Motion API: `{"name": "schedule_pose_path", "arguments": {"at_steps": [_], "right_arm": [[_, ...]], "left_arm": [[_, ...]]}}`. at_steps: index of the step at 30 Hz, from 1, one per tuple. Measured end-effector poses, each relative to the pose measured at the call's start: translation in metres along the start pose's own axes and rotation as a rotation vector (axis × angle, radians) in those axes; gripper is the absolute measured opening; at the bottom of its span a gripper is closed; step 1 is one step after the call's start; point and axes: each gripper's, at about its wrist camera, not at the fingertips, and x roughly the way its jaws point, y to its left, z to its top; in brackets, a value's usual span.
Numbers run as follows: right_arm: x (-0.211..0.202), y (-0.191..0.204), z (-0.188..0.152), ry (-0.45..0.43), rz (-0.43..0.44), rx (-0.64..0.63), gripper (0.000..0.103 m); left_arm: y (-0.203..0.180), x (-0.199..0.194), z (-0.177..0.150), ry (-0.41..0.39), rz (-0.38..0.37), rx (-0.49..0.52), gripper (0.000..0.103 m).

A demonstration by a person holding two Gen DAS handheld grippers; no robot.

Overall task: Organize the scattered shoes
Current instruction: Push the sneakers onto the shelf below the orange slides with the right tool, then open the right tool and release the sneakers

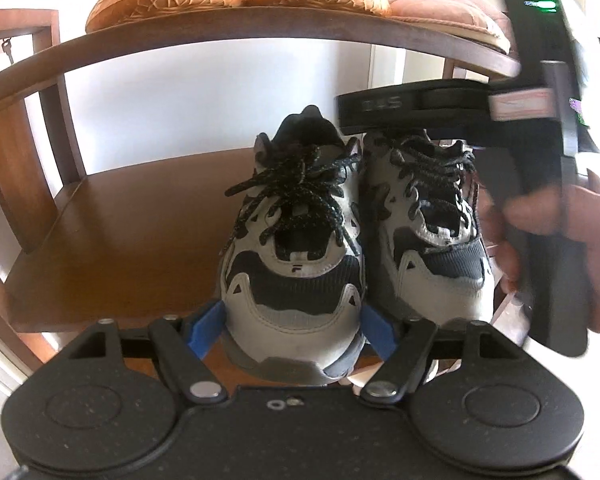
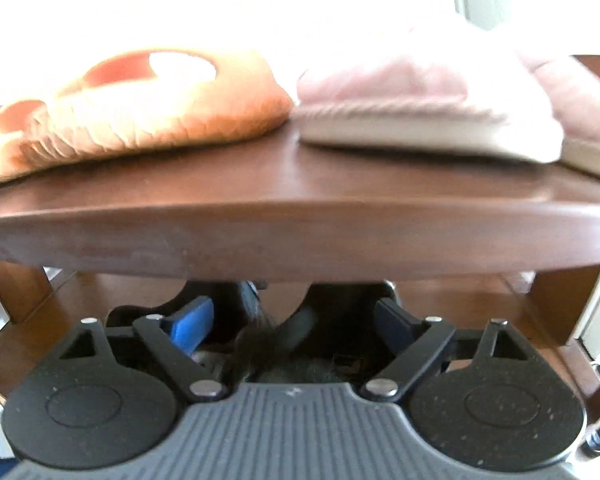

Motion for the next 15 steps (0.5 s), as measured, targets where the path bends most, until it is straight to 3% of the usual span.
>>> {"name": "schedule_pose_path", "arguments": {"at_steps": [7,12,13,15], "right_arm": [[-0.051,-0.015,-0.008,0.017,-0.049,0.033,0.091],[-0.115,-0.028,-0.021,0.111,-0.03,0.186,0.09],[-0.125,-0.028,-0.021,0.134,-0.019,0.227,0.089],[-0.135,-0.028,-0.025,0.177,0.009,0.286,0.078]], "left_arm": [[0.0,0.005,0.002,-0.012,0.003,0.0,0.074],[0.002,0.008,0.002,-0.013,0.006,-0.007,0.075],[0.001,0.008,0.003,-0.012,0.01,-0.01,0.075],[0.003,0.012,0.007,-0.009,0.01,-0.015,0.075]]}}
